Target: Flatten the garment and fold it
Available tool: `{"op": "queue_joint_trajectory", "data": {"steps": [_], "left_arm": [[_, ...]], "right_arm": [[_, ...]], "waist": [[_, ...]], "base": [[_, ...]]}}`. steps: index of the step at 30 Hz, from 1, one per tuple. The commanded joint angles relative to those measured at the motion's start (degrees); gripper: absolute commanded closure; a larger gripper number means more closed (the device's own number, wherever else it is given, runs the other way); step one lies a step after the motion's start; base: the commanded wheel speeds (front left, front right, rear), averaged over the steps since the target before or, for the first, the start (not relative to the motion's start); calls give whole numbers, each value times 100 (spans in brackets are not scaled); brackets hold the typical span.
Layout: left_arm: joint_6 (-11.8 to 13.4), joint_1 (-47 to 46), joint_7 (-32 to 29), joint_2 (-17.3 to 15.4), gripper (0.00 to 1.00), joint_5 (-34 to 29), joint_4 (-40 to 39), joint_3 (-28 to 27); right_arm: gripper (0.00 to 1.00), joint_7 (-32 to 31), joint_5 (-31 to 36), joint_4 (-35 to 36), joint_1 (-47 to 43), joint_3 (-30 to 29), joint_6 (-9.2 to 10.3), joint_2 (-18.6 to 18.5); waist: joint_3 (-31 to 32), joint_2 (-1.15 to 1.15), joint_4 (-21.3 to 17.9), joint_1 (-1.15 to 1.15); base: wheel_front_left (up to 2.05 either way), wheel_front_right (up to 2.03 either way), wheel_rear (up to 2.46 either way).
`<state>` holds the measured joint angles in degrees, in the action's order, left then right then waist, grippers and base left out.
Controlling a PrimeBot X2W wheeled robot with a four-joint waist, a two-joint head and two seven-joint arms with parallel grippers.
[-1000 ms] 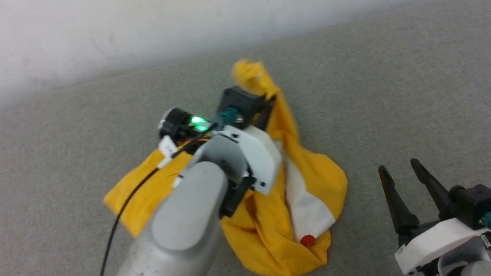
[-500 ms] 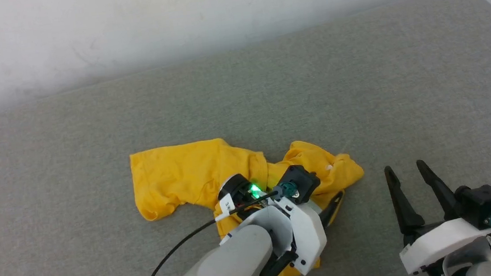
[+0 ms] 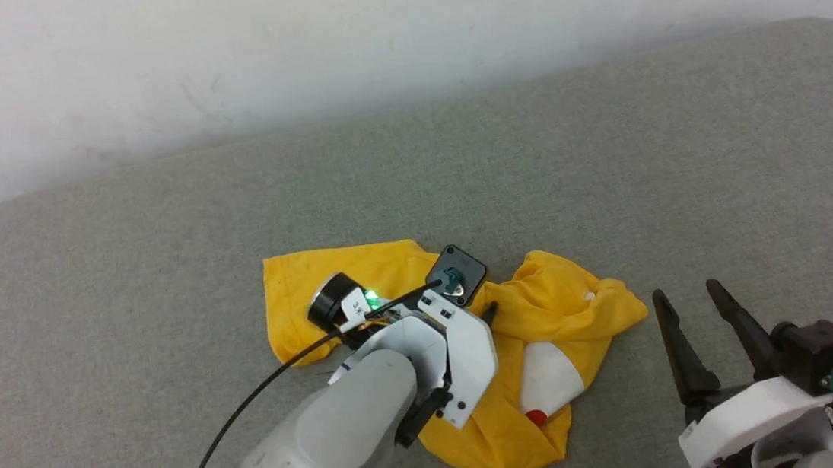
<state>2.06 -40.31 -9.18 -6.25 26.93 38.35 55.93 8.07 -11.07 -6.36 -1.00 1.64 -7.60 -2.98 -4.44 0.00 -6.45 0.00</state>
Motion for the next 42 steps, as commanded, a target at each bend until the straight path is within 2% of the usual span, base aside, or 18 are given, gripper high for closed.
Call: {"op": "queue_joint_trajectory", "data": {"steps": [1,2,8,12,15,20,25,29,34,35,36,37,42], "left_arm": [[-30,-70,-113,-59,68,-1,16,50],[-37,-73,-153,-94,100,4,-4,58],[108,-57,43,-266,100,31,-364,-58],[438,158,358,-548,100,101,-943,-325],[889,674,517,-936,100,285,-1588,-668],[1862,2175,606,-1712,100,806,-2782,-1359],[2620,3756,537,-2171,100,1509,-3540,-1950],[2859,4675,471,-2208,100,2049,-3687,-2217],[2904,5279,389,-2180,100,2469,-3615,-2363],[2891,5330,377,-2188,78,2506,-3609,-2372],[2884,5358,405,-2182,4,2537,-3616,-2407],[2876,5353,461,-2193,0,2526,-3621,-2437],[2792,5080,1180,-2249,0,2204,-3737,-2683]], "right_arm": [[0,-24,-8,0,-61,-14,11,11],[0,-27,-14,-4,-73,-20,11,11],[0,-55,-27,-21,-163,-74,11,11],[0,-95,-16,-2,-232,-85,11,11],[0,-101,-14,41,-287,-139,11,11],[0,-122,-27,80,-343,-184,11,11],[0,-154,-2,106,-354,-209,11,11],[0,-176,26,137,-364,-234,11,11],[0,-201,42,170,-393,-260,11,11],[0,-207,46,174,-405,-270,11,11],[0,-215,53,179,-419,-286,11,11],[0,-222,56,182,-434,-299,11,11],[0,-268,74,199,-533,-334,11,11]], "waist": [[32,0,1,0],[41,0,-1,0],[136,0,40,0],[214,0,97,0],[238,0,173,0],[220,0,355,0],[222,0,568,0],[234,0,693,0],[245,0,770,0],[253,0,778,0],[262,0,787,0],[279,0,793,0],[410,0,791,0]], "base": [[0,0,0],[0,0,0],[0,0,0],[0,0,0],[0,0,0],[0,0,0],[0,0,0],[0,0,0],[0,0,0],[0,0,0],[0,0,0],[0,0,0],[0,0,0]]}}
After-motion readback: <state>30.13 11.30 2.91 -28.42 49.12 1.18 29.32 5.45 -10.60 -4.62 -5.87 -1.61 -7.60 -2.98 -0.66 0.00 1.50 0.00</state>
